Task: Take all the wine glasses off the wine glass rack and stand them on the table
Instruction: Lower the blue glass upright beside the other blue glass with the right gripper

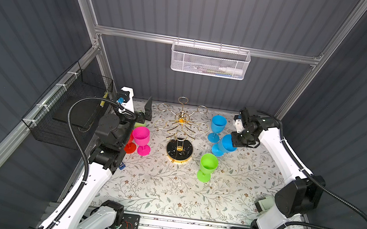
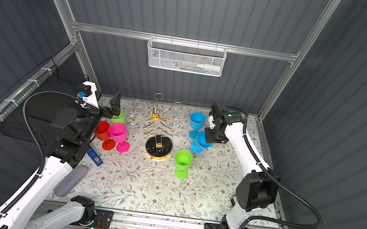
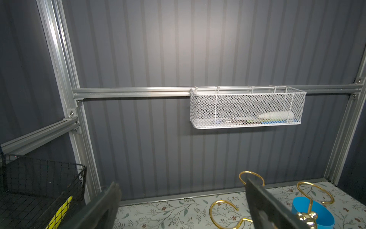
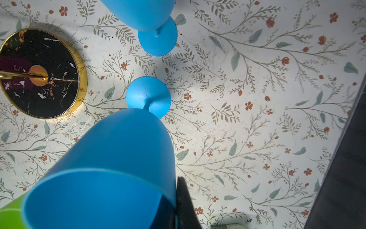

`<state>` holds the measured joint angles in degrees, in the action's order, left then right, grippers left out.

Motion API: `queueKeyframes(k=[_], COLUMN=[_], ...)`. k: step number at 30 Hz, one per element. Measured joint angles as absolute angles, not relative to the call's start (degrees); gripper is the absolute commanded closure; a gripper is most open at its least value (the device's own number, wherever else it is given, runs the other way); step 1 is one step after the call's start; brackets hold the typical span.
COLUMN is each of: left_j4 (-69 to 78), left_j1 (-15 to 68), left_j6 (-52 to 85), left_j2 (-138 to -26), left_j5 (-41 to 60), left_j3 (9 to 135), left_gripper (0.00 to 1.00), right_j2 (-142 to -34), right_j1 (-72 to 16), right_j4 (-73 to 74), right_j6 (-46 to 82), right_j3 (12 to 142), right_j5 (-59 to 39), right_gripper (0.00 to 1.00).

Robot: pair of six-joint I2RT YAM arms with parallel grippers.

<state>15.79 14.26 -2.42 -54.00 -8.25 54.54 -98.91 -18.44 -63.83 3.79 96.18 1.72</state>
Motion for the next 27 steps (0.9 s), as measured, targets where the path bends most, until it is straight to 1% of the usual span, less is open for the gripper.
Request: queueKeyframes(k=[7, 8, 10, 12, 18, 22, 25, 27], left_j4=[14.6, 14.5, 14.4, 14.3, 14.3, 14.4, 14.4, 15.5], left_j1=[14.2, 14.2, 14.2, 14.2, 14.2, 14.2, 14.2, 14.0], left_j6=[-2.5, -2.5, -2.6, -2.7, -3.1, -3.5, -3.5, -3.4], left_j2=[-53.6, -53.5, -53.3, -53.2, -53.1, -53.1, -53.1, -52.9], left_j5=[-10.2, -10.5, -10.7, -11.0, -11.8, -12.3, -12.6, -13.0], left_j3=[53.2, 53.0, 52.7, 52.6, 52.4, 51.3, 50.7, 49.9], left_gripper=[0.00, 0.00, 0.00, 0.00, 0.00, 0.00, 0.00, 0.00], right_j2=[-102.9, -103.1, -103.6, -103.7, -103.7, -103.6, -102.8, -100.7], right_j1=[-18.9, -18.9, -18.9, -18.9, -18.9, -18.9, -18.7, -18.4], right_j4=[-63.7, -63.7, -63.8, -63.7, -63.5, -63.3, -62.2, -60.3], right_j6=[3.8, 3.8, 3.8, 3.8, 3.7, 4.0, 4.1, 4.4], right_j3=[98.6, 98.8, 99.4, 99.8, 101.3, 101.6, 101.3, 100.0], right_j5=[1.4, 1.3, 1.2, 1.1, -0.4, -1.7, -2.8, -4.1], right_gripper=[0.96, 0.94, 0.88, 0.86, 0.85, 0.73, 0.67, 0.58])
